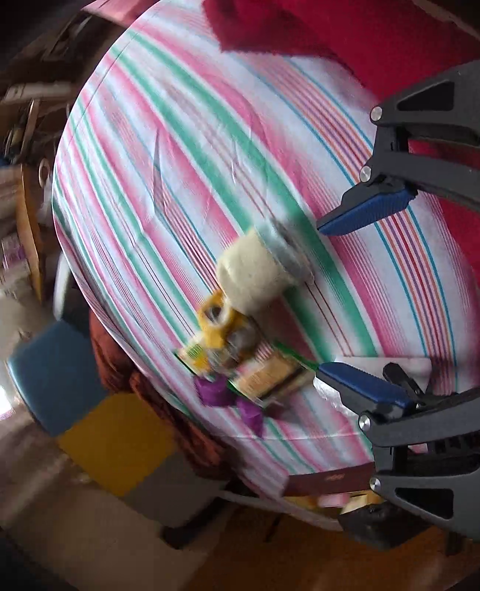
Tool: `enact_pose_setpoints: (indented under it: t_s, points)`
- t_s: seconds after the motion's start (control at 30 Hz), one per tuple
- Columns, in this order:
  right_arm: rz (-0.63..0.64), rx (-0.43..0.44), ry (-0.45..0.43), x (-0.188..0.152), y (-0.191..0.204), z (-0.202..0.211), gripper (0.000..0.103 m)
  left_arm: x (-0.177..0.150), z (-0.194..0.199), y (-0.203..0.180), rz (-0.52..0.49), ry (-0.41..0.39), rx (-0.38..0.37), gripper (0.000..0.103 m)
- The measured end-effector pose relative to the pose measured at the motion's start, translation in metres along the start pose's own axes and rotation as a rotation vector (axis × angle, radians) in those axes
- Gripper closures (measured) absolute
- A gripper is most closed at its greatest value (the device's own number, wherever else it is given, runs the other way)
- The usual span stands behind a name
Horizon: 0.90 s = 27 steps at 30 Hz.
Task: Organize objects
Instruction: 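Grasp the white foam block with the left tool while the right tool grasps the plastic-wrapped bundle, then carry foam block and plastic bundle into the gold tray and open both tools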
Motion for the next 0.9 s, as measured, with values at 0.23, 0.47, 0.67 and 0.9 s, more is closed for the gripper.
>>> enact_pose_setpoints:
  t_s: [0.23, 0.47, 0.67, 0.9]
  points:
    - [0.073, 0.12, 0.109, -0.023, 0.062, -0.035, 0.03, -0.01, 0.012, 0.009, 0.018, -0.031, -0.006, 0.043]
    - [0.095, 0.12, 0.211, -0.041, 0.073, -0.069, 0.03, -0.015, 0.017, 0.012, 0.033, -0.069, -0.016, 0.041]
    - [0.175, 0.12, 0.162, -0.042, 0.081, -0.065, 0.058, -0.02, 0.02, 0.009, 0.015, -0.1, -0.014, 0.041]
    - [0.099, 0.14, 0.066, -0.026, 0.072, -0.054, 0.059, -0.019, 0.024, 0.014, 0.025, -0.103, -0.024, 0.046]
Point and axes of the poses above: each gripper's, at about its wrist camera, not at the fingertips, and z roughly against the way its jaws point, y to its left, x to its top, the point moved 3 cm from there along -z, roughly the way its jaws point, and after that the axes turned 14 degrees about -y, right-handed, at the moved point
